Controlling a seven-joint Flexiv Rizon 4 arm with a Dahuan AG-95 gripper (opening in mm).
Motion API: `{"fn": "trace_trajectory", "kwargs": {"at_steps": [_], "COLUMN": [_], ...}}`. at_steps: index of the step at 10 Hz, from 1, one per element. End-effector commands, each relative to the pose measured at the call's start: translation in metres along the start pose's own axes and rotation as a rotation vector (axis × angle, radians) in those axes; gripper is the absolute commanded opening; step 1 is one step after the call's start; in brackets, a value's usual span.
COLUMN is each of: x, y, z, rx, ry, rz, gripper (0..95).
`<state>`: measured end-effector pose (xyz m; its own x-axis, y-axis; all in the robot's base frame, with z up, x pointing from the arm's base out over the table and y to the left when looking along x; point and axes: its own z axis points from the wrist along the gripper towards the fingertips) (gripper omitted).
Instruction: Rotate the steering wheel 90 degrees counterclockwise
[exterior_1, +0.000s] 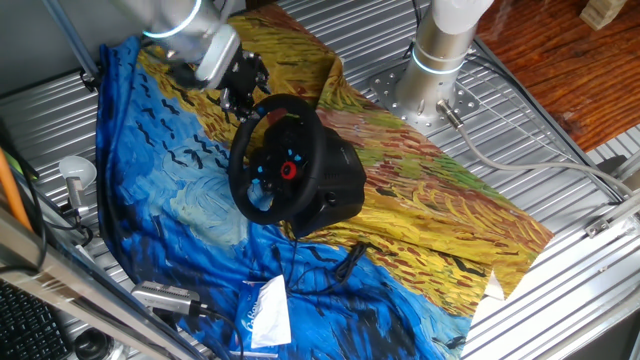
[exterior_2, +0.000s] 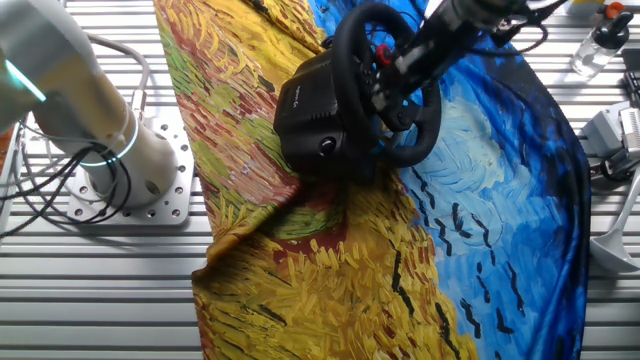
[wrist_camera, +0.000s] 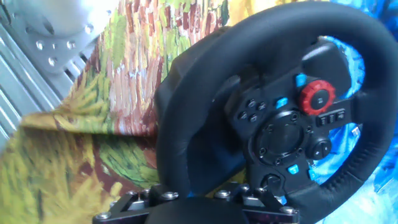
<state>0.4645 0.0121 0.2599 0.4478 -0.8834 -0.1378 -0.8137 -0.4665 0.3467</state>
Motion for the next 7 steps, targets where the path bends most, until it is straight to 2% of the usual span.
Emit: {"fn": "trace_trajectory", "kwargs": {"at_steps": [1, 2, 3, 5, 6, 7], "x": [-0.025, -0.029, -0.037, -0.038, -0.038, -0.037], "y": [0.014, 0.019, 0.026, 0.027, 0.027, 0.027], "z": [-0.021, -0.023, -0.027, -0.027, -0.027, -0.027], "rx": [-0.039, -0.041, -0.049, -0.054, 0.012, 0.075], "ry": [-0.02, -0.017, -0.01, -0.022, 0.004, 0.034], "rz": [0.619, 0.723, 0.889, 1.05, 1.127, 1.149], "gripper": [19.0, 19.0, 0.0, 0.0, 0.0, 0.0]}}
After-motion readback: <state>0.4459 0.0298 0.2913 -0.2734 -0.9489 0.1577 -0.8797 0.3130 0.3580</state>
